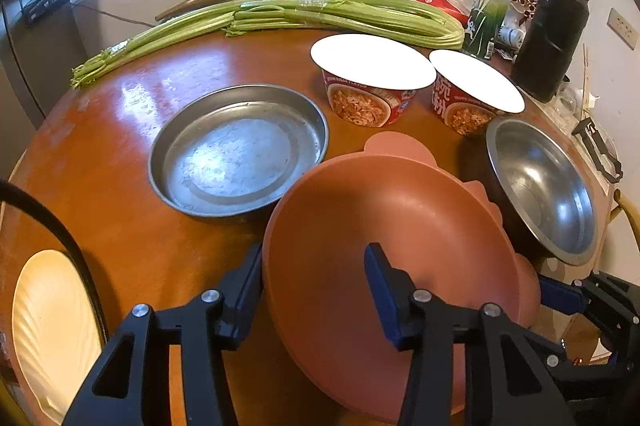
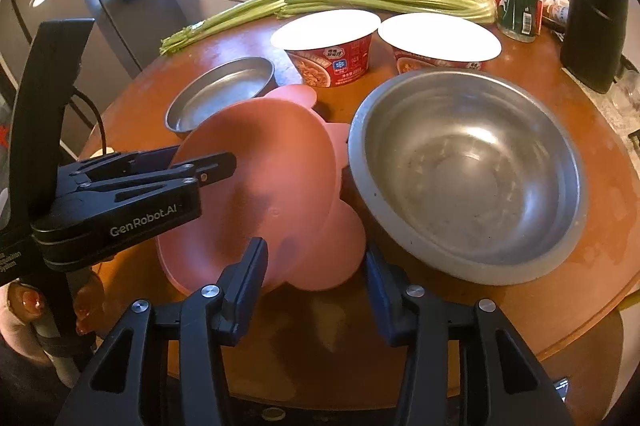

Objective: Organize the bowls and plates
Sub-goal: 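Grasp the rim of the pink plate with the left gripper, then lift the pink plate and carry it over the scallop plate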

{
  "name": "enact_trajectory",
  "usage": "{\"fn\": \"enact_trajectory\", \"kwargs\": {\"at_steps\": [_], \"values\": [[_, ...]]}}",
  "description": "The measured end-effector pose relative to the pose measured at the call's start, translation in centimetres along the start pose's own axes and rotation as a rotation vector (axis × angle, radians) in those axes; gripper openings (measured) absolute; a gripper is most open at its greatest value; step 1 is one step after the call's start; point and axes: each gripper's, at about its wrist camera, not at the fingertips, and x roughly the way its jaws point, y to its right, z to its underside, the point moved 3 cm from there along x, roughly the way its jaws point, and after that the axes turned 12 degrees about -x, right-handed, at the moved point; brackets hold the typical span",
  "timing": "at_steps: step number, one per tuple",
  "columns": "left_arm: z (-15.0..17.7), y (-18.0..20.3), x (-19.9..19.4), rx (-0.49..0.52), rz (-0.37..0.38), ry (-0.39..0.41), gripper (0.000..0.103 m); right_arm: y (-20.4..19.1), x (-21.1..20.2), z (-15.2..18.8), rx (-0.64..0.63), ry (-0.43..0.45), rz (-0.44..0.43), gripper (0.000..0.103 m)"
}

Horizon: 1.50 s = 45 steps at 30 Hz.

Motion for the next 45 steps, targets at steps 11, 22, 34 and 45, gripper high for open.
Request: {"fn": "enact_trajectory", "kwargs": {"at_steps": [11,22,34,45], "values": [[1.4,-1.2,-4.6,-0.015,-0.011,0.068,0.05,-1.2,-2.4,0.0,-0.032,0.038,-0.024,0.049],[1.6,-8.7,-10.6,-0.19,-0.123,0.181,0.05,-8.0,-3.3,-5.7,-0.237,0.127,-0.132,0.049],[3.0,-17.6,-14.0,-0.369,-0.26,0.239,0.05,-17.5,0.2,-10.8,-0.44,0.123,-0.26,0.049],[4.1,-20.9,-13.4,-0.427,-0.298,0.214,0.05,-20.7,4.0,-11.9,-0.519,0.065,-0.262,0.05]]}}
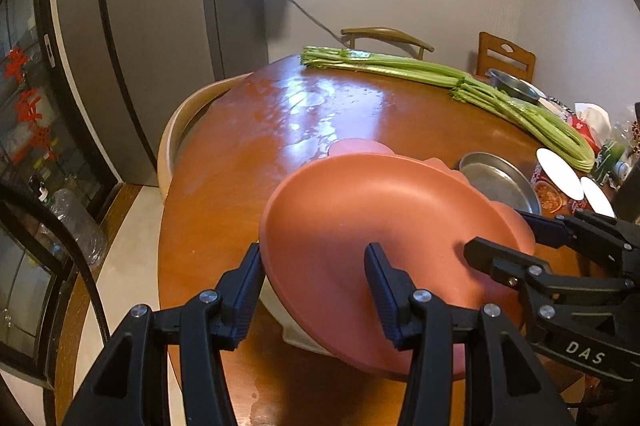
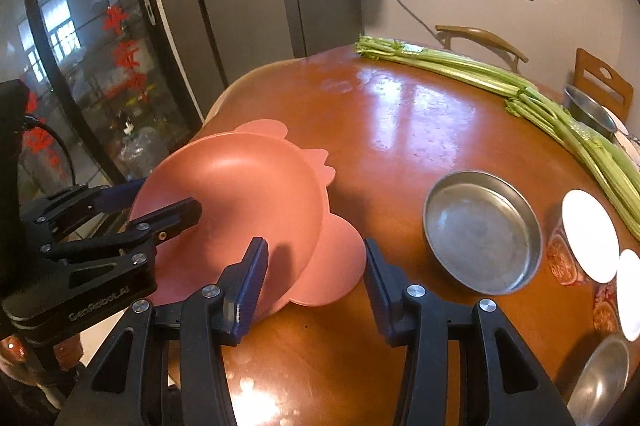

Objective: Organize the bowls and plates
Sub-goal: 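Lift the pink plate and carry it over the scallop plate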

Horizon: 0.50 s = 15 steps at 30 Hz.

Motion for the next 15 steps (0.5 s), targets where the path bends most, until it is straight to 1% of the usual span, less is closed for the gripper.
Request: {"fn": "enact_trajectory", "kwargs": {"at_steps": [8,15], "values": [[0.4,-0.7,1.5,0.002,-0.022,-0.039,0.05,-0.2,2.7,0.0,-0.009,-0.046,-0.01,0.05],[0.5,-0.9,2.3,0.019,-0.042,-0.046,0.05,-0.3,4.1,0.1,-0.011,-0.071,-0.012,0.05]]}}
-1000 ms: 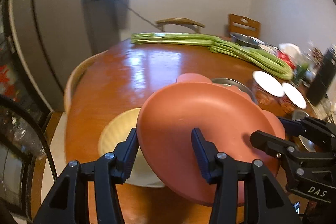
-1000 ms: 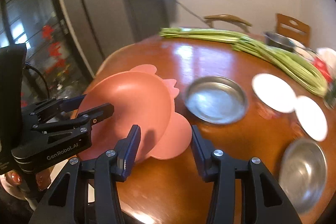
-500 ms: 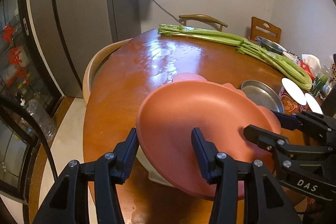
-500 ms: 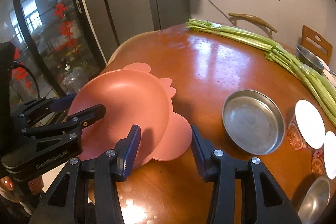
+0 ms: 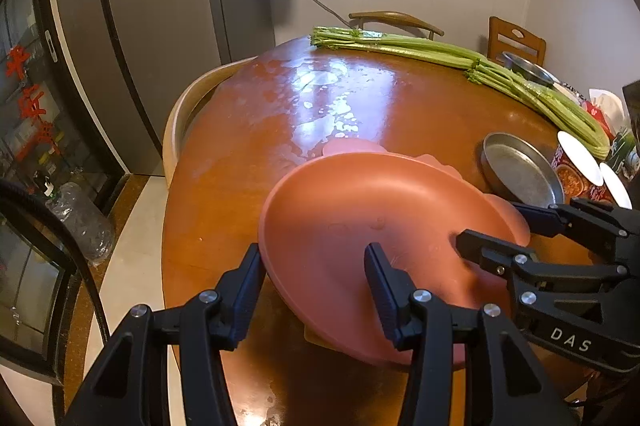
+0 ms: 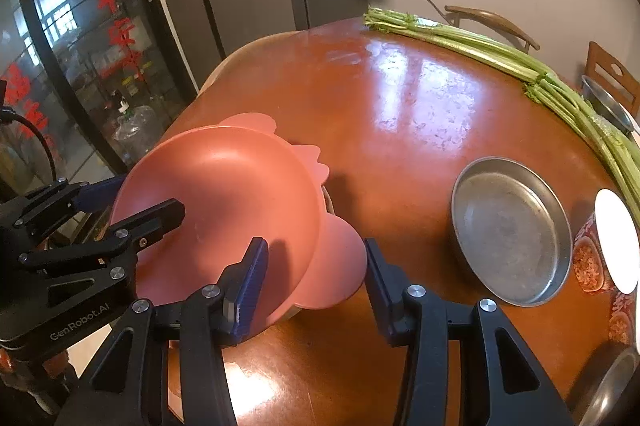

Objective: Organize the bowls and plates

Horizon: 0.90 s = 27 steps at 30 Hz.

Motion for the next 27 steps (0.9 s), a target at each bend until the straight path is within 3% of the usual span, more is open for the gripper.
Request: {"fn": "enact_trajectory", "kwargs": {"at_steps": [18,27], "values": [[0.3,0.2,1.5,0.052,-0.044,-0.018,0.051,0.4,1.8,0.3,-0.007,-0.032,0.019,0.05],[-0.3,-0.1,0.3,0.037,-0.022,0.007,0.051,0.7,1.8,0.2,0.01,-0.029,0.014,0.05]]}}
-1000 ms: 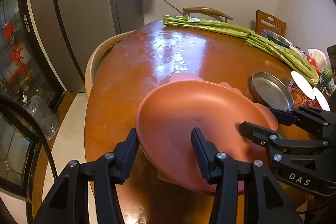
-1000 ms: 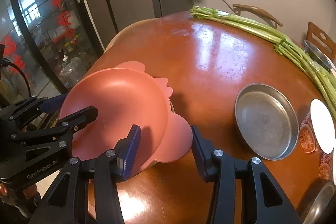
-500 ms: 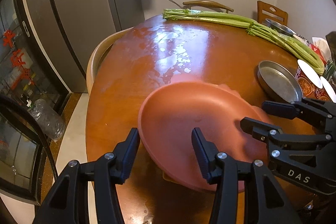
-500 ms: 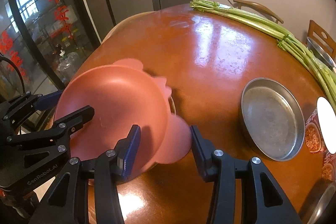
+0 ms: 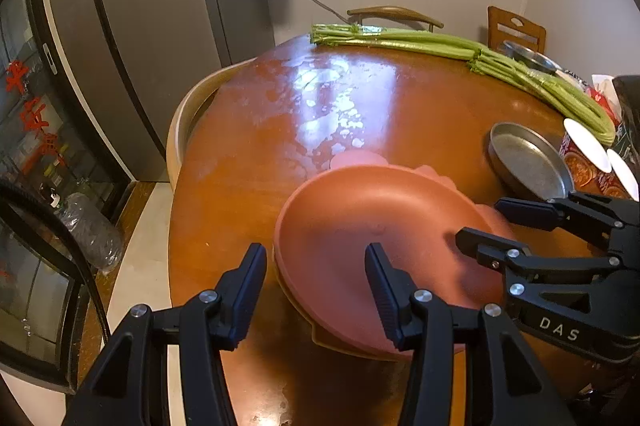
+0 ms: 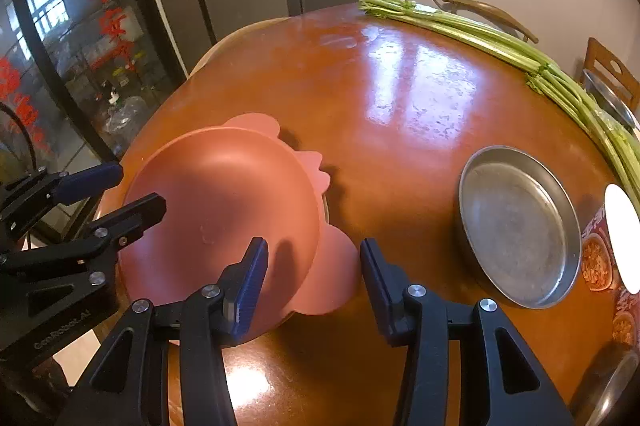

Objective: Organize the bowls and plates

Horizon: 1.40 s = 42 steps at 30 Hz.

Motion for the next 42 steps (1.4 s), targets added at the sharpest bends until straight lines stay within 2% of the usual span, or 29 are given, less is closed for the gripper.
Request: {"fn": "enact_trajectory", "kwargs": {"at_steps": [11,25,32,42], "values": [[-1.3,1.9,-2.2,-0.01,0.033,0.03,0.056,2.8,-4.4,0.7,0.071,0.081,0.026,0.05],[-4.7,10.2,-4.6,0.067,0.158,0.071,0.058,9.2,-11.1,4.0,0.203,0.179,0.094,0.05],[-6.8,13.9,-2.8,0.097,0.192,0.043,0.058,12.2,-12.1,5.0,0.277,0.179,0.128,0.05],[-7.6,17.5,2.1,0.118,0.211,-0.045,0.058,15.4,-10.6,6.4,0.388,0.132,0.119,0.05]]}}
